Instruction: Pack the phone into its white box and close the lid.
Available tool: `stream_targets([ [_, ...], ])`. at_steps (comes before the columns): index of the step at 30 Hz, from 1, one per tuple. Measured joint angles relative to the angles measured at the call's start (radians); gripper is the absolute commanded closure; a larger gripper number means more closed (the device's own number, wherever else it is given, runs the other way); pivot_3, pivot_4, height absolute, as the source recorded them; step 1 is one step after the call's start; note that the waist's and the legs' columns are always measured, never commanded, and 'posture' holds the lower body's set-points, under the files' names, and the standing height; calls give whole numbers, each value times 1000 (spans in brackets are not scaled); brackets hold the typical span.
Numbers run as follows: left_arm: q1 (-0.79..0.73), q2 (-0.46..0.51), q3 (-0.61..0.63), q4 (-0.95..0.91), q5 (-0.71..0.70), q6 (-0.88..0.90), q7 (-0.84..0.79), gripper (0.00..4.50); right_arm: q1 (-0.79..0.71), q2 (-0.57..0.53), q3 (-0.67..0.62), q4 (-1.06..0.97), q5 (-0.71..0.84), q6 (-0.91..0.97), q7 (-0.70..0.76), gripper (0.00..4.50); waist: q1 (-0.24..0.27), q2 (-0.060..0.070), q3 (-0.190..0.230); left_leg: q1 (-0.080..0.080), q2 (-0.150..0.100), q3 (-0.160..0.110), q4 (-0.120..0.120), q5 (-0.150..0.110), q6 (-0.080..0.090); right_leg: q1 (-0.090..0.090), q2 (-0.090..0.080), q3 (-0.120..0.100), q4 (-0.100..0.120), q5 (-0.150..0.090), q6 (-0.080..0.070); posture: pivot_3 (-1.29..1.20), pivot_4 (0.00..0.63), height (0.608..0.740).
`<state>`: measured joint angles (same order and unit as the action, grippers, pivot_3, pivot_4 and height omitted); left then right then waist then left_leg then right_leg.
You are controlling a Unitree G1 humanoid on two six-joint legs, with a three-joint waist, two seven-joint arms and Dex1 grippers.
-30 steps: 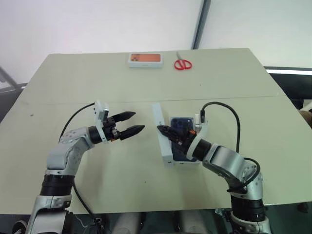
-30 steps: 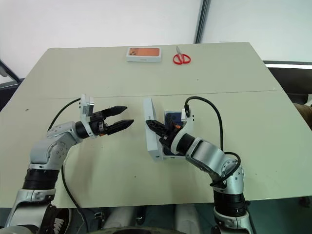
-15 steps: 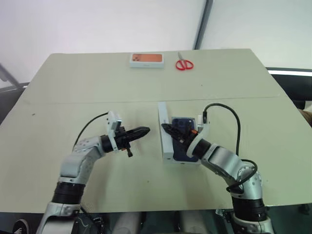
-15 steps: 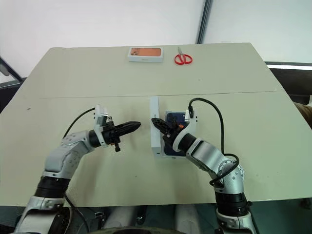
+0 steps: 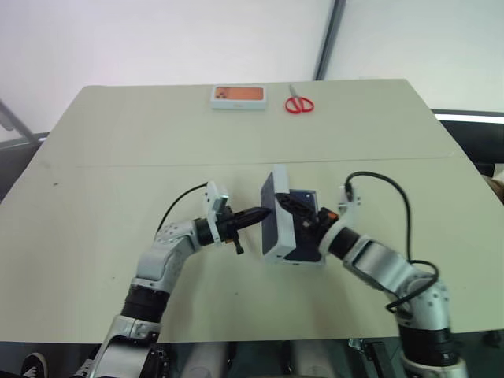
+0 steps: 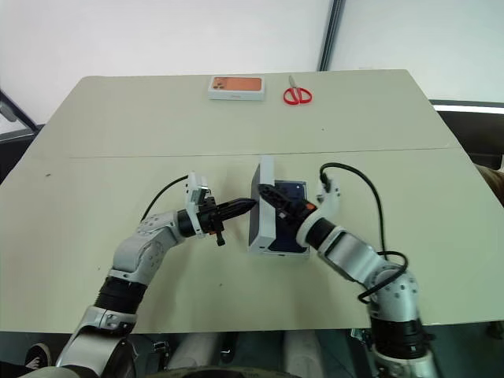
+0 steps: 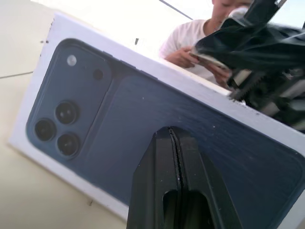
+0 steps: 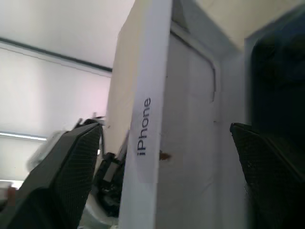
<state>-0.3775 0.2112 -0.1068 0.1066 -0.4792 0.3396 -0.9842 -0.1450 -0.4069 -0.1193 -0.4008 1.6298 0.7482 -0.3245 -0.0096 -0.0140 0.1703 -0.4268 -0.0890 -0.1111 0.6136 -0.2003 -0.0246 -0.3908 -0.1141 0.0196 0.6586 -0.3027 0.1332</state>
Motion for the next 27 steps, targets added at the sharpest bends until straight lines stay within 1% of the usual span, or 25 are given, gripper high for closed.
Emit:
stream_targets([
  [2, -10, -10, -6, 11, 6, -2, -1, 4500, 9, -44, -49, -12, -19, -5, 41, 90, -1, 0, 0, 0, 0, 0, 0, 0, 0, 0, 0, 0, 0, 0, 0, 0, 150, 740],
  [4, -23, -28, -19, 19, 12, -6, -4, 4500, 31, -130, -73, -34, -47, 13, 102, 90, -1, 0, 0, 0, 0, 0, 0, 0, 0, 0, 0, 0, 0, 0, 0, 0, 150, 740],
  [6, -33, -55, -37, 38, 17, -13, -9, 4500, 83, -265, -106, -72, -141, 32, 217, 90, 1, 0, 0, 0, 0, 0, 0, -1, 1, 2, 0, -1, -2, 0, 0, 0, 150, 740],
  [7, -32, -59, -40, 42, 19, -17, -10, 4500, 98, -301, -121, -77, -186, 33, 251, 90, 1, -1, 0, 0, 0, 0, 1, -1, 1, 2, 0, -2, -3, 0, 0, 0, 150, 740],
  [9, -32, -63, -44, 48, 21, -17, -12, 4500, 121, -341, -124, -79, -328, 9, 326, 90, -4, -1, 0, 0, 1, 0, 1, -1, 1, 3, 0, -2, -3, 0, 0, 0, 150, 740],
  [10, -32, -63, -46, 48, 22, -17, -13, 4500, 124, -340, -117, -76, -374, 0, 345, 304, -6, -1, 0, 0, 1, 0, 1, -1, 1, 2, 1, -2, -3, 0, 0, 0, 150, 740],
  [12, -32, -54, -46, 47, 22, -15, -13, 4500, 114, -338, -72, -67, -511, -41, 385, 931, -6, 0, 0, 0, 1, 0, 0, -1, 1, 2, 1, -2, -3, 0, 0, 0, 150, 740],
  [14, -32, -32, -35, 47, 20, -6, -11, 4500, 104, -360, -5, -62, -672, -92, 432, 1842, -4, 0, 0, 0, 1, 0, 0, -1, 1, 2, 1, -2, -3, 0, 0, 0, 150, 740],
  [15, -34, -15, -22, 47, 15, 6, -7, 4500, 103, -374, 32, -62, -753, -116, 458, 2430, -3, 0, 0, 0, 1, -1, 0, -1, 1, 2, 1, -2, -3, 0, 0, 0, 150, 740],
  [17, -37, 13, 14, 47, 9, 27, 4, 4500, 102, -373, 84, -57, -871, -150, 488, 3414, -2, 0, 0, 0, 0, -1, 1, -1, 1, 2, 0, -2, -3, 0, 1, 0, 150, 740],
  [18, -40, 25, 26, 45, 8, 33, 9, 4500, 102, -371, 108, -50, -922, -167, 506, 3986, -1, 0, 0, 0, 0, -1, 1, -1, 1, 2, 0, -2, -3, 0, 1, 0, 150, 740],
  [19, -41, 33, 37, 43, 8, 43, 14, 4500, 102, -369, 126, -46, -959, -181, 523, 4421, 1, 0, 0, 0, 0, -1, 1, -1, 1, 2, 0, -2, -3, 0, 1, 0, 150, 740],
  [23, -40, 56, 42, 46, 33, 62, 54, 4500, 89, -356, 174, -40, -1076, -211, 592, 4421, 1, -1, 0, 0, 0, -1, 1, -1, 1, 3, 0, -2, -3, 0, 1, 0, 150, 740],
  [27, -41, 47, 26, 74, 51, 78, 61, 4500, 84, -330, 177, -22, -1133, -212, 627, 4421, 1, -1, 0, 0, 0, -1, 1, -1, 1, 3, 0, -2, -3, 0, 1, 0, 150, 740],
])
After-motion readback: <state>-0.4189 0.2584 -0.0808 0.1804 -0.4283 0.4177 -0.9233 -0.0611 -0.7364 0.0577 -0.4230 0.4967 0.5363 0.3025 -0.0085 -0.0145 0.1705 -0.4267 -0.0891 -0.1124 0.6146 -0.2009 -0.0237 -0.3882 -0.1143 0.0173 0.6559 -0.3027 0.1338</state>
